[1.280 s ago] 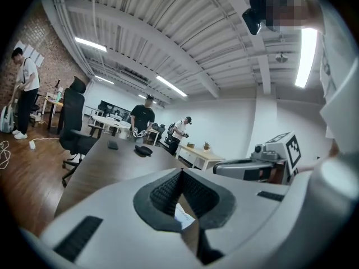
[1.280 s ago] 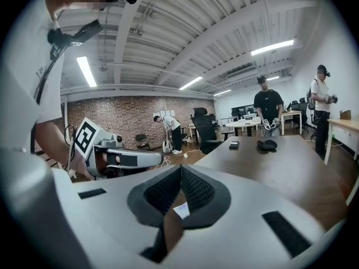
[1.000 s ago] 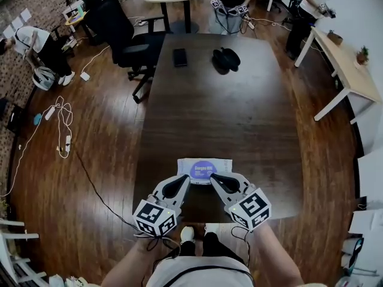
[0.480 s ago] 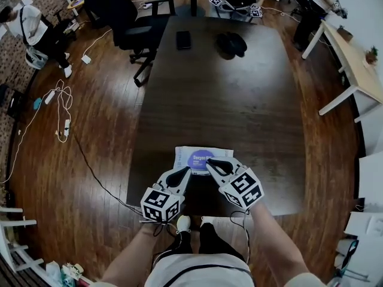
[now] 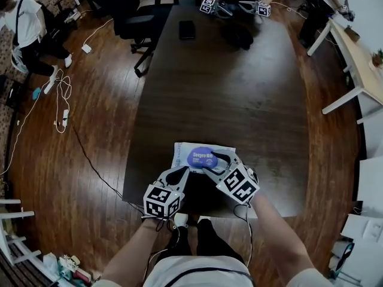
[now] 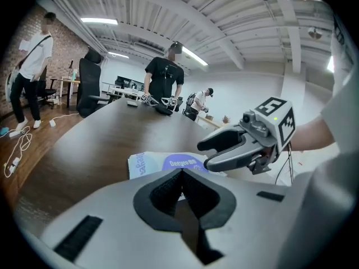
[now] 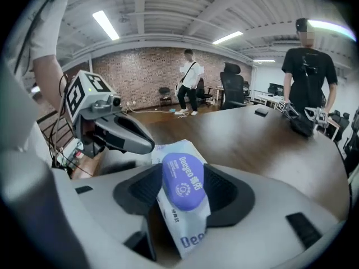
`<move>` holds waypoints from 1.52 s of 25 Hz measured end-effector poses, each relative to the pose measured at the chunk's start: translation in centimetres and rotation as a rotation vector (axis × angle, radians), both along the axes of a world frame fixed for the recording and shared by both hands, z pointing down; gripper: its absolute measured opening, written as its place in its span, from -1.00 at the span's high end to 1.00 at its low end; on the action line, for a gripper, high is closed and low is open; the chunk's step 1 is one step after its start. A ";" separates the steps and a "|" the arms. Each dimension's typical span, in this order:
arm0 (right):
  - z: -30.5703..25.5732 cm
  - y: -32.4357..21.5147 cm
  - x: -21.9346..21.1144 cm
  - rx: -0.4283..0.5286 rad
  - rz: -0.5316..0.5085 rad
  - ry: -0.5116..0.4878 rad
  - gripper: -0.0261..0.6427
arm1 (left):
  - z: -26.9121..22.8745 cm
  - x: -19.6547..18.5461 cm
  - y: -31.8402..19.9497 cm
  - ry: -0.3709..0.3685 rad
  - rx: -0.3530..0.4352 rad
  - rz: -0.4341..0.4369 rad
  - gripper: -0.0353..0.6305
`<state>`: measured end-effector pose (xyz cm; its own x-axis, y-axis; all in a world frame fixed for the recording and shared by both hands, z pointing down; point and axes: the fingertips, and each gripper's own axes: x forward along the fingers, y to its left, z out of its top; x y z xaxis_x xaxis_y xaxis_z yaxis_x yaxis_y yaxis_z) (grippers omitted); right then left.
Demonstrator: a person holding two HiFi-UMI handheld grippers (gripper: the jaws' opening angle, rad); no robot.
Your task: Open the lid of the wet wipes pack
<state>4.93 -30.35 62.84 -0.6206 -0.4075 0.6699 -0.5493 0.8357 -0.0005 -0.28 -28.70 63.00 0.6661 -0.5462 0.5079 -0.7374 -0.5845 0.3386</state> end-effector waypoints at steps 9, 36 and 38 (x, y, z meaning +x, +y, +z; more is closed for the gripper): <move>2.9 -0.9 -1.1 0.013 -0.217 0.235 0.06 | 2.8 0.2 -0.2 -0.048 -0.061 -0.009 0.89; 5.0 -2.4 -1.4 -0.396 -0.288 0.064 0.01 | 4.7 0.6 -1.2 -0.130 -0.136 0.026 0.89; 4.5 -2.5 -1.2 -0.491 -0.266 -0.015 0.00 | 4.7 0.6 -1.2 -0.136 -0.137 0.019 0.89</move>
<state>3.71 -32.86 67.35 -0.6705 0.1220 0.7318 -0.3165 0.8451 -0.4309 0.33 -29.87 67.74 0.5957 -0.4535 0.6630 -0.7710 -0.5543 0.3136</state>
